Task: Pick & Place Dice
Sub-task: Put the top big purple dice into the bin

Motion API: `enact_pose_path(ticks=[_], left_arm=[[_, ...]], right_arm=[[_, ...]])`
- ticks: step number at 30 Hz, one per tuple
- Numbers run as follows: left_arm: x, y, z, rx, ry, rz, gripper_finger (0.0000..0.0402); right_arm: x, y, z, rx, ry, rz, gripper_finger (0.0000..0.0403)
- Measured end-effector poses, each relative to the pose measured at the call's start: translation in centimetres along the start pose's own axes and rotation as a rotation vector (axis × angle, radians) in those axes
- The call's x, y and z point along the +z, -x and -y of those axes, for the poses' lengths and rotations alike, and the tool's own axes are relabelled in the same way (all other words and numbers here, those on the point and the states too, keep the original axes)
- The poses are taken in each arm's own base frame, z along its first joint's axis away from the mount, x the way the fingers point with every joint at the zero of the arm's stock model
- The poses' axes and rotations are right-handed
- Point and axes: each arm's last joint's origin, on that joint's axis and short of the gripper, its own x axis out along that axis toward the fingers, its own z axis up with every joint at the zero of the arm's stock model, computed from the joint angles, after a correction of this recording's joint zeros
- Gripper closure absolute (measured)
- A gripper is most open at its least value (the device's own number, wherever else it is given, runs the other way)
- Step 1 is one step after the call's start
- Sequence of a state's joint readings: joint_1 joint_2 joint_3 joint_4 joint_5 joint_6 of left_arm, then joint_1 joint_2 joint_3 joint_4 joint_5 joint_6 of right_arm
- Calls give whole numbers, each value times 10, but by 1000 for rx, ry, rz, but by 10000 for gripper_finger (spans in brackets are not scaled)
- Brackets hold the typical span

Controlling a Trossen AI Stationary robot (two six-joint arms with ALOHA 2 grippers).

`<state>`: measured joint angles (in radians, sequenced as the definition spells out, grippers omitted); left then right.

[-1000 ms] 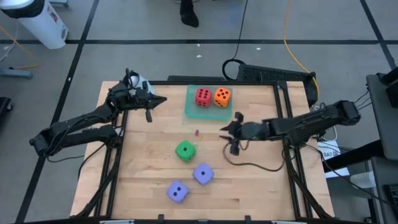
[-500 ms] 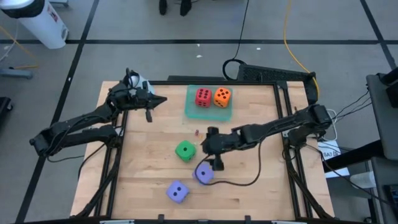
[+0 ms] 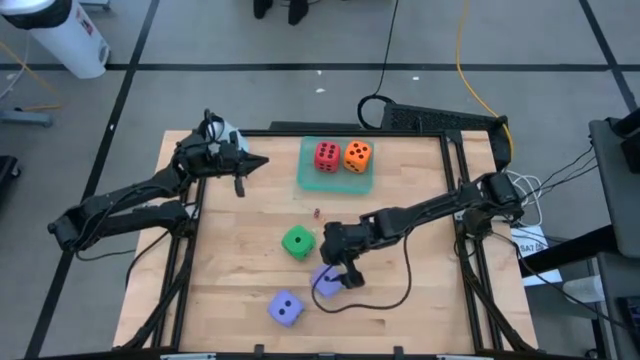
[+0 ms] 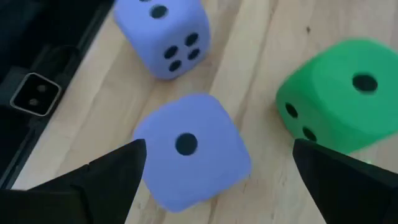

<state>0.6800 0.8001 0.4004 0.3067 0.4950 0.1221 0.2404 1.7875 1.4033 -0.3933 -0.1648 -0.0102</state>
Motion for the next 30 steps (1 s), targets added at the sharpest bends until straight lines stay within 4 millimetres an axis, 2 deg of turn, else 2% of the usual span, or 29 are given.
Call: enact_pose_path(ticks=[11,18,22,30], left_arm=[[-1,0,0,-1,-29,-10,398],[-2,0,0,-2,-30,-21,398],[-2,0,0,-4,-23,-23,398],[-4,0,1,-7,-33,-43,398]], right_arm=[[1,-6,-14,-14,239,15,6],[-2,-17,-4,13,271,1,6],[-2,-21,-7,37,318,17,6],[-6,-38,-4,90,283,7,7]])
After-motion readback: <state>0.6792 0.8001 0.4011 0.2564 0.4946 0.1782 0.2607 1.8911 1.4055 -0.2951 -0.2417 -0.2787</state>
